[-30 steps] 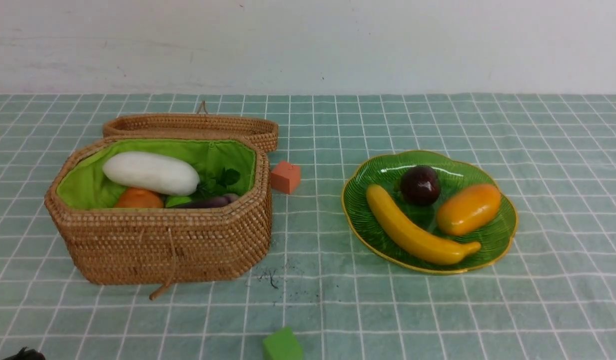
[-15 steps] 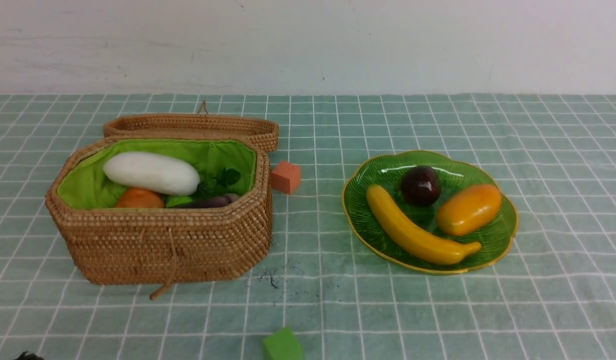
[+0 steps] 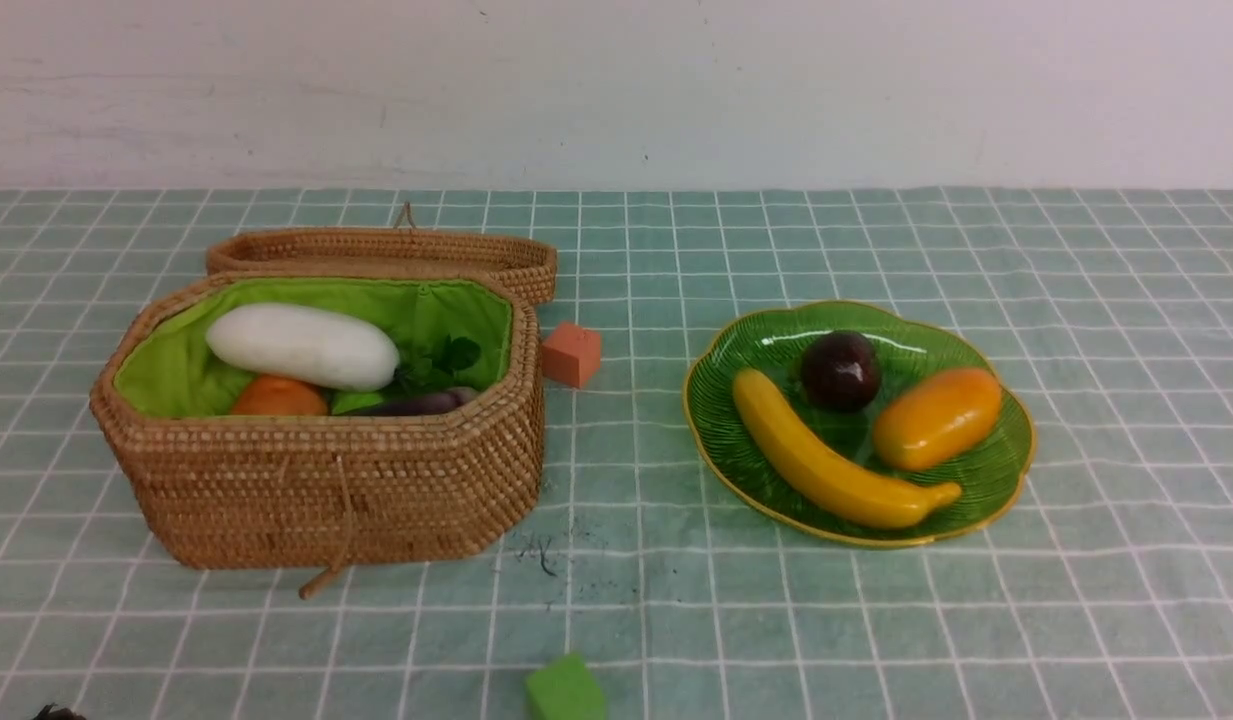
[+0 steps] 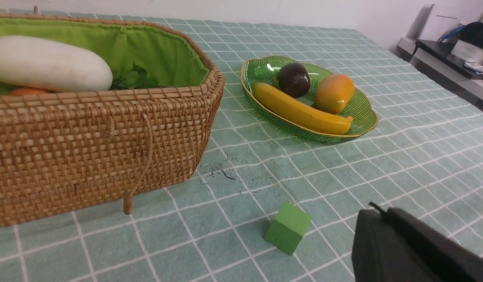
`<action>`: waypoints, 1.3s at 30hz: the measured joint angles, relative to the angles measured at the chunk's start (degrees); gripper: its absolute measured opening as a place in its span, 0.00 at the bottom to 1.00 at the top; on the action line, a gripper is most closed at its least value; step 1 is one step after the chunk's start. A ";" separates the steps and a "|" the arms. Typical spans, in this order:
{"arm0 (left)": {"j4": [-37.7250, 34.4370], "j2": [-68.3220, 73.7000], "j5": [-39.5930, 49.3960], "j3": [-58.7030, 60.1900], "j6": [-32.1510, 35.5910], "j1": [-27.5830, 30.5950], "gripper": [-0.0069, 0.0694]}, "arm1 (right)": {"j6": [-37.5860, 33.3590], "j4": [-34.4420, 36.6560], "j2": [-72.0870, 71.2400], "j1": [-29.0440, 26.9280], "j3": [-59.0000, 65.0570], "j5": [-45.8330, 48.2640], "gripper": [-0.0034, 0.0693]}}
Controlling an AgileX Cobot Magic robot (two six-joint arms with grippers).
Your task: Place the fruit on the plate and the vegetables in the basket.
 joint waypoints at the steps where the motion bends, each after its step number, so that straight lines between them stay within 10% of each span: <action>1: -0.07 0.00 0.08 0.00 0.00 0.00 0.09 | 0.00 0.00 -0.25 -0.07 -0.01 0.20 0.04; 32: 0.26 0.00 0.66 0.35 0.00 0.00 0.14 | 0.37 2.60 -0.26 -0.32 -0.14 1.33 0.07; 39: -4.03 -1.00 -12.89 5.87 7.42 13.93 0.07 | 0.37 2.60 -0.26 -0.32 -0.14 1.33 0.08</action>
